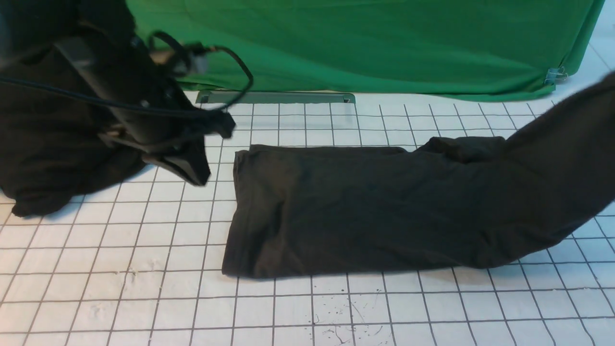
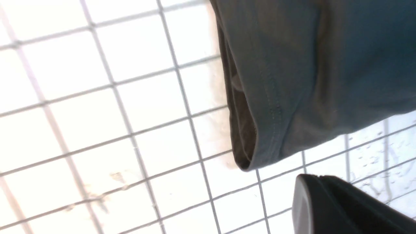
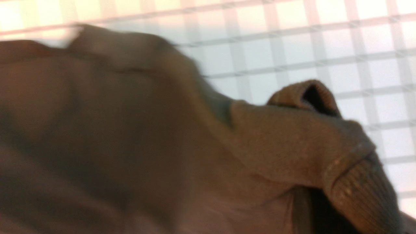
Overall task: Fold a long-sleeved shirt over a white checkered tablecloth.
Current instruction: 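Fold the right end of the dark garment over onto its left end with the right gripper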
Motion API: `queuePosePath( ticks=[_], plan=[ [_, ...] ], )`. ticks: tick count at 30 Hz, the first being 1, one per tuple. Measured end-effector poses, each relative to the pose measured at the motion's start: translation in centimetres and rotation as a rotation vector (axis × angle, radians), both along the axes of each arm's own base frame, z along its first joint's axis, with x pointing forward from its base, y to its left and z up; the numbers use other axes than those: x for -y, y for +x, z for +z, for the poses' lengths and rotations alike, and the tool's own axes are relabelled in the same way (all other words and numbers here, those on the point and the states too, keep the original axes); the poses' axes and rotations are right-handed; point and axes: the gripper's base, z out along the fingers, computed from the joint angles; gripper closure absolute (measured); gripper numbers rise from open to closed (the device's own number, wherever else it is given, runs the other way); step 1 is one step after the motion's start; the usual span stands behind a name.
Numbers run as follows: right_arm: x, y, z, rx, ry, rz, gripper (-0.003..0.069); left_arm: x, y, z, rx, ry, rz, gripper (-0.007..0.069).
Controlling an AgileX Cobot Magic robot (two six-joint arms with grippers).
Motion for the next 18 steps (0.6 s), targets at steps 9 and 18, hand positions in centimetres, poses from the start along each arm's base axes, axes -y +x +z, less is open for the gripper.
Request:
queuePosePath(
  ticks=[9,18],
  plan=[
    [-19.6,0.2,-2.9,0.120,0.184,0.268,0.0627,-4.9,-1.3,3.8,0.109,-0.041,0.105,0.0617],
    [-33.3,-0.2,-12.9,0.190,0.292,0.444,0.0538,-4.8,-0.9,4.1,0.139,-0.099,0.122,0.0617]
  ],
)
